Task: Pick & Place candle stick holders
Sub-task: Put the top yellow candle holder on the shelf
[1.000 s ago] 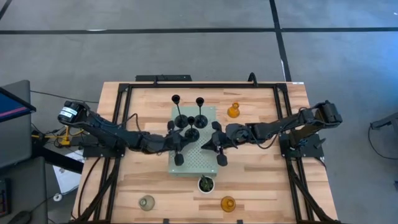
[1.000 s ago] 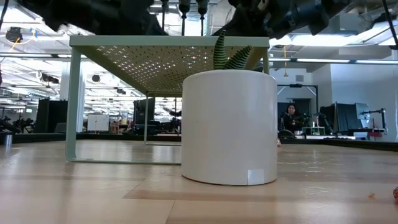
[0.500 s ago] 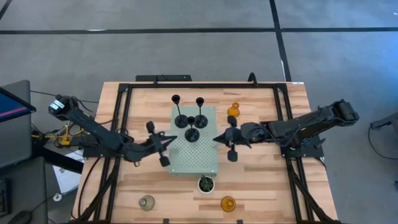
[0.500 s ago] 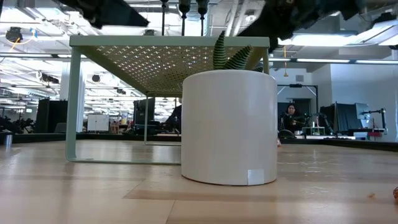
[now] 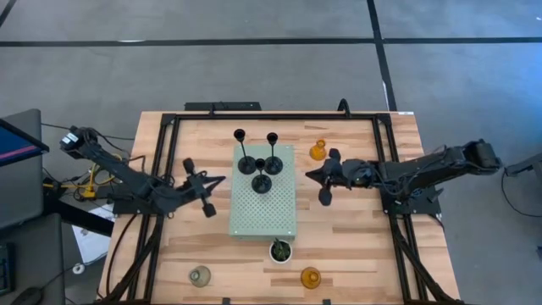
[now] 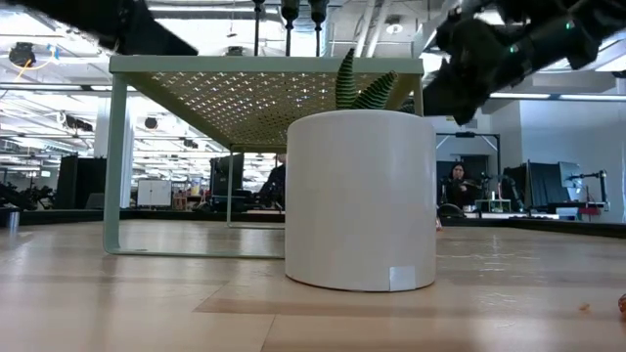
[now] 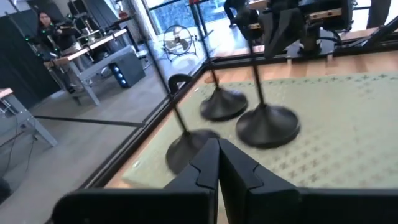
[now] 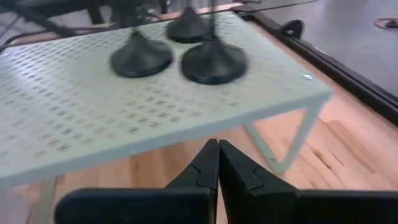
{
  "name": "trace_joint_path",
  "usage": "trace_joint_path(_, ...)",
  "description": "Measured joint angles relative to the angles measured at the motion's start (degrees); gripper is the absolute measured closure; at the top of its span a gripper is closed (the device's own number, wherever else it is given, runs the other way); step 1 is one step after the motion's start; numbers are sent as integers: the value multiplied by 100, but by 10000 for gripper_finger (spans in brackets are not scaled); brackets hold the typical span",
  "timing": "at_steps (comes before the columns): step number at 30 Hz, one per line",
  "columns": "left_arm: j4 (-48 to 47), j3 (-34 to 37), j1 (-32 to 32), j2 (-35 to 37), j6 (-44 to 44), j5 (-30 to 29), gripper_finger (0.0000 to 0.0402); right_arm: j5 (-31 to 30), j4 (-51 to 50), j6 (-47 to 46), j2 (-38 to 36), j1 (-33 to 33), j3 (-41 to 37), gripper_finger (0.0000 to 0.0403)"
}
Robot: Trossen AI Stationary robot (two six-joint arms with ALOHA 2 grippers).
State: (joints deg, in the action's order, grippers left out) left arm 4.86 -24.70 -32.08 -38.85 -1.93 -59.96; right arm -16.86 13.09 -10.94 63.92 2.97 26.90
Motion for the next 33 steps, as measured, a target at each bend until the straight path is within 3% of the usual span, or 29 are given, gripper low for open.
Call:
trace_joint_path(13,19,1100,-2,1592,-34,20,396,11,71,-115,13,-117,-110,403)
trace_joint_path(18,33,1239,0,1668,87,22,396,-339,25,-397,13,-127,-110,403)
trace_joint_path(26,52,1243,-2,1630,111,170,396,-733,-1265,-2110,11,-274,-110,403)
trace_joint_path(30,52,1243,-2,1630,89,170,395,-1123,-1629,-2198,11,-287,-110,403)
trace_joint_path(33,52,1243,-2,1630,91,170,395,-1072,-1755,-2112,11,-343,-110,403)
